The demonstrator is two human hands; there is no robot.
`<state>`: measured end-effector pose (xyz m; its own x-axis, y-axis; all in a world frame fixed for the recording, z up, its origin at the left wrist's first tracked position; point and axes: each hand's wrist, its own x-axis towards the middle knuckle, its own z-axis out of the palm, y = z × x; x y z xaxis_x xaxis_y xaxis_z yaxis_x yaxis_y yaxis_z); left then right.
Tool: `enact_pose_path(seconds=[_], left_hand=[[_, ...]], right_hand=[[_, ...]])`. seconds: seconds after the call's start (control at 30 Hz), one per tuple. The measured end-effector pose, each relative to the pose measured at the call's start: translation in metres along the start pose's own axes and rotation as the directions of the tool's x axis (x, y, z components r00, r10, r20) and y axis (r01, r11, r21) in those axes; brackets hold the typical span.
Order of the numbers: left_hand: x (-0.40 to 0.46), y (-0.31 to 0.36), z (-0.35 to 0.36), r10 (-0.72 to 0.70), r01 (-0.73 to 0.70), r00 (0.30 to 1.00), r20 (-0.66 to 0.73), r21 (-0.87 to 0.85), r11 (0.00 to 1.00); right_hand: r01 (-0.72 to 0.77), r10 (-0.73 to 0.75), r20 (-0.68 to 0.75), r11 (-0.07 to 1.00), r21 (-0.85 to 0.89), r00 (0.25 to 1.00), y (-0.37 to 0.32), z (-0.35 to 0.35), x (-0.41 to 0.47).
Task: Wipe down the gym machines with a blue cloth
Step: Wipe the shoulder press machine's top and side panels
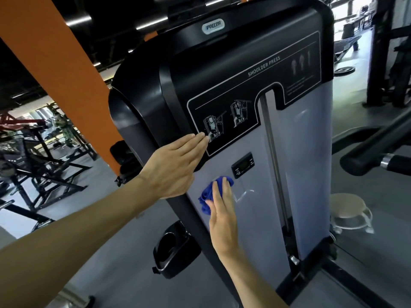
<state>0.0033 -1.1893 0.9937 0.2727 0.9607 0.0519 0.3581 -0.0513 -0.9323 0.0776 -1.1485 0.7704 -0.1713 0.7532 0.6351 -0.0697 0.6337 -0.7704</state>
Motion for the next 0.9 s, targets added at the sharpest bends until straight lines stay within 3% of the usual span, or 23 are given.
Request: enact_pose_path(seconds=[0.23, 0.5, 0.67, 0.73, 0.9], left_hand=[[0.033, -0.003, -0.010, -0.019, 0.019, 1.000, 0.006, 0.050, 0.999], [0.045, 0.000, -0.011, -0.007, -0.008, 0.988, 0.156, 0.097, 0.995], [0.063, -0.001, -0.016, -0.016, -0.002, 0.990, 0.139, 0.125, 0.992], [0.068, -0.001, -0.015, -0.012, -0.004, 0.992, 0.129, 0.126, 0.992], [0.060, 0.003, -0.011, 0.013, -0.035, 0.987, 0.159, 0.135, 0.990]], right_hand=[[0.107, -0.108, 0.011, 0.991, 0.078, 0.994, -0.031, -0.011, 0.071], [-0.001, 0.002, 0.069, 1.000, -0.019, 0.998, 0.010, -0.012, 0.041], [0.132, -0.134, -0.019, 0.988, -0.082, 0.991, 0.000, -0.029, 0.116], [0.073, -0.077, -0.065, 0.995, -0.067, 0.995, -0.003, -0.039, 0.127], [-0.295, 0.263, -0.228, 0.948, -0.118, 0.937, 0.021, -0.051, 0.147]])
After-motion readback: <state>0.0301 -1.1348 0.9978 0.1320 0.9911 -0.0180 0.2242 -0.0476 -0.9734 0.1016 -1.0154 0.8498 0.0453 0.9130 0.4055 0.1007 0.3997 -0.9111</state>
